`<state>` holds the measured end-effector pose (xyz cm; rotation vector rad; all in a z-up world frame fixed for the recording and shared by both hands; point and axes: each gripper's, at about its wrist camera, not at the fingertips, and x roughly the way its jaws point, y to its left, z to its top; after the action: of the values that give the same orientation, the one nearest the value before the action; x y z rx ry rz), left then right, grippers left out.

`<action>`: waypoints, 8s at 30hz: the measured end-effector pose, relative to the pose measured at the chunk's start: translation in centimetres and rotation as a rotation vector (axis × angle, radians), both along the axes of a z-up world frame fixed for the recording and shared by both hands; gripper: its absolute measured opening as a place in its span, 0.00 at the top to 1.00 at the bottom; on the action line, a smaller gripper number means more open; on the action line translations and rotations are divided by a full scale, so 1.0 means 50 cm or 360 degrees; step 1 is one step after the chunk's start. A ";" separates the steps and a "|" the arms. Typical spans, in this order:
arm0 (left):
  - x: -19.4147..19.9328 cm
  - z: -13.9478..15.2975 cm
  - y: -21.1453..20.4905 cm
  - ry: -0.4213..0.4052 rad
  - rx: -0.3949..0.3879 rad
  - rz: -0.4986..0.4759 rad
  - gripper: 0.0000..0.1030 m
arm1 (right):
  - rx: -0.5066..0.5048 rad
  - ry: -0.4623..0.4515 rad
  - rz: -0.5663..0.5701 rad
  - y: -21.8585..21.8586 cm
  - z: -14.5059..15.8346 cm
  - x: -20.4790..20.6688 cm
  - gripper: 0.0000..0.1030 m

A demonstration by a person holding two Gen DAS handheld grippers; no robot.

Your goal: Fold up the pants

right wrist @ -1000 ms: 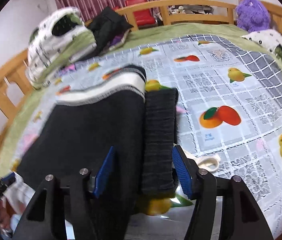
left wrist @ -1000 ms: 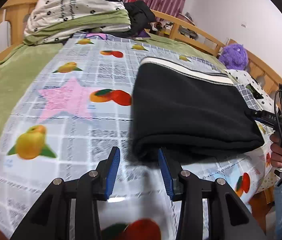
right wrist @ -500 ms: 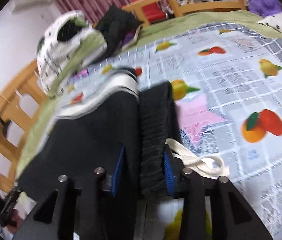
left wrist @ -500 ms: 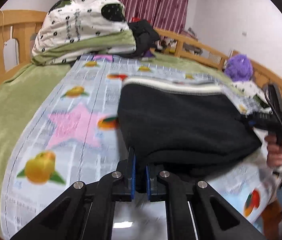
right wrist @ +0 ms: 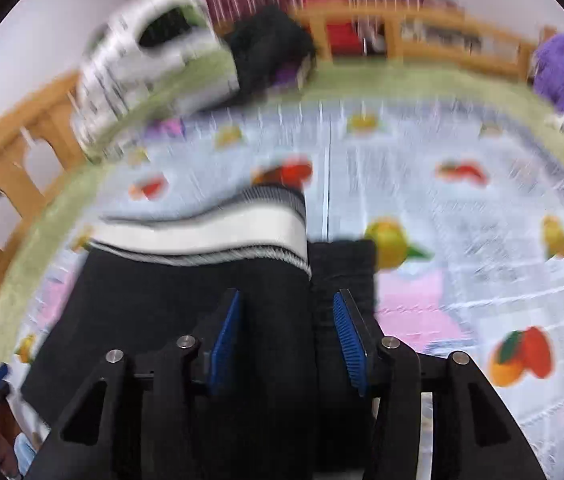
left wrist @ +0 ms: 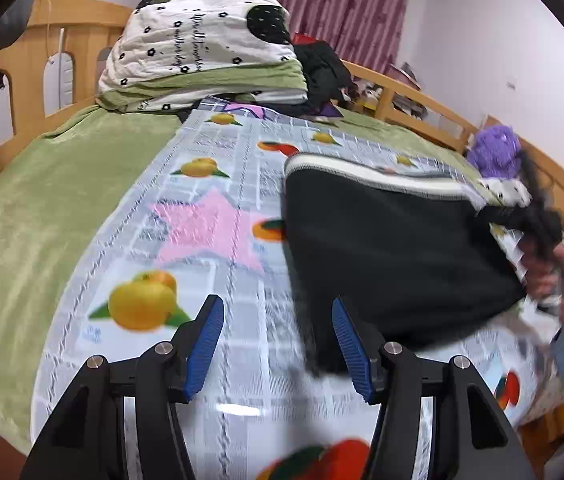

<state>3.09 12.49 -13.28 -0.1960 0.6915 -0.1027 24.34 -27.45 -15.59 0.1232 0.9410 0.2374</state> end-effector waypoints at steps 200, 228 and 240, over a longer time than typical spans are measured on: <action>-0.015 -0.034 -0.155 0.0269 0.0455 -0.0168 0.75 | -0.0329 -0.0021 -0.0048 -0.104 -0.002 -0.270 0.49; 0.098 -0.055 -0.243 0.0194 0.0064 -0.0388 0.60 | -0.0028 0.0001 -0.0083 -0.100 -0.098 -0.239 0.14; 0.096 -0.057 -0.223 0.0179 -0.0043 -0.0379 0.60 | -0.0017 -0.0098 -0.0128 -0.090 -0.097 -0.249 0.06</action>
<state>7.88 1.33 -16.13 -0.1456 0.8244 -0.3308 11.90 -31.95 -20.45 0.1428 0.8743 0.1609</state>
